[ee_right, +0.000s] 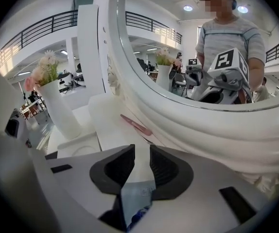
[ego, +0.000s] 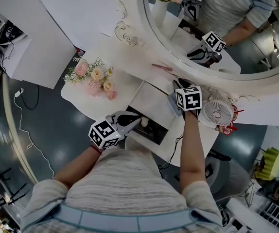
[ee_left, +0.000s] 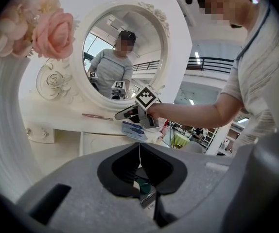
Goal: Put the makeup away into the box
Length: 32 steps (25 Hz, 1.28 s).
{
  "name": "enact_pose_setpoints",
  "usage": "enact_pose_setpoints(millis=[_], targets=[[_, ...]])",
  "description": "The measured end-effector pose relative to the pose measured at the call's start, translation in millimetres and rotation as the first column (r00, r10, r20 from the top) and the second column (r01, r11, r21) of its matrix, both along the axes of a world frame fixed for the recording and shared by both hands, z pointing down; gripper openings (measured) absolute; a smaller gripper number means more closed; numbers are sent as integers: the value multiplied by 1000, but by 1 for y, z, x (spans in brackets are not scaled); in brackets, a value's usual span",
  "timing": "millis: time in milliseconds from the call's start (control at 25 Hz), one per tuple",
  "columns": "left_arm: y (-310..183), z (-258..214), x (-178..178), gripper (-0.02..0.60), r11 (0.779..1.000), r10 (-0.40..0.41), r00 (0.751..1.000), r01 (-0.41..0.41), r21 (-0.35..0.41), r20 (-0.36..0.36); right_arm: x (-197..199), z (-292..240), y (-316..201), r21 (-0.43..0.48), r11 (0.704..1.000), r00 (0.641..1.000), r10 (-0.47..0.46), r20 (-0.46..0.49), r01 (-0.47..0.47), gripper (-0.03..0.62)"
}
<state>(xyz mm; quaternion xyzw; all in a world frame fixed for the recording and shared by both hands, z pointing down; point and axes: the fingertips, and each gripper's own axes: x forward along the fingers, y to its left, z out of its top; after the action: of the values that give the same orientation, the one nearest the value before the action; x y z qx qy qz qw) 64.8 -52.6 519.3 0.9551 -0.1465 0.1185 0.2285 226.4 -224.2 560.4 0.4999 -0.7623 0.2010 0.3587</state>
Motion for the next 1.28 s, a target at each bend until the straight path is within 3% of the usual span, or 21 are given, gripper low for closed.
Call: enact_pose_setpoints(millis=[440, 1040, 1280], targets=[[-4, 2, -3, 14, 1000, -5, 1000, 5, -9, 3, 14, 23, -12, -50, 998, 996, 36, -83, -41, 58], [-5, 3, -5, 14, 1000, -4, 1000, 4, -9, 0, 14, 31, -19, -71, 996, 996, 50, -68, -55, 57], [-2, 2, -4, 14, 1000, 1, 1000, -1, -7, 0, 10, 33, -17, -75, 995, 998, 57, -35, -59, 15]])
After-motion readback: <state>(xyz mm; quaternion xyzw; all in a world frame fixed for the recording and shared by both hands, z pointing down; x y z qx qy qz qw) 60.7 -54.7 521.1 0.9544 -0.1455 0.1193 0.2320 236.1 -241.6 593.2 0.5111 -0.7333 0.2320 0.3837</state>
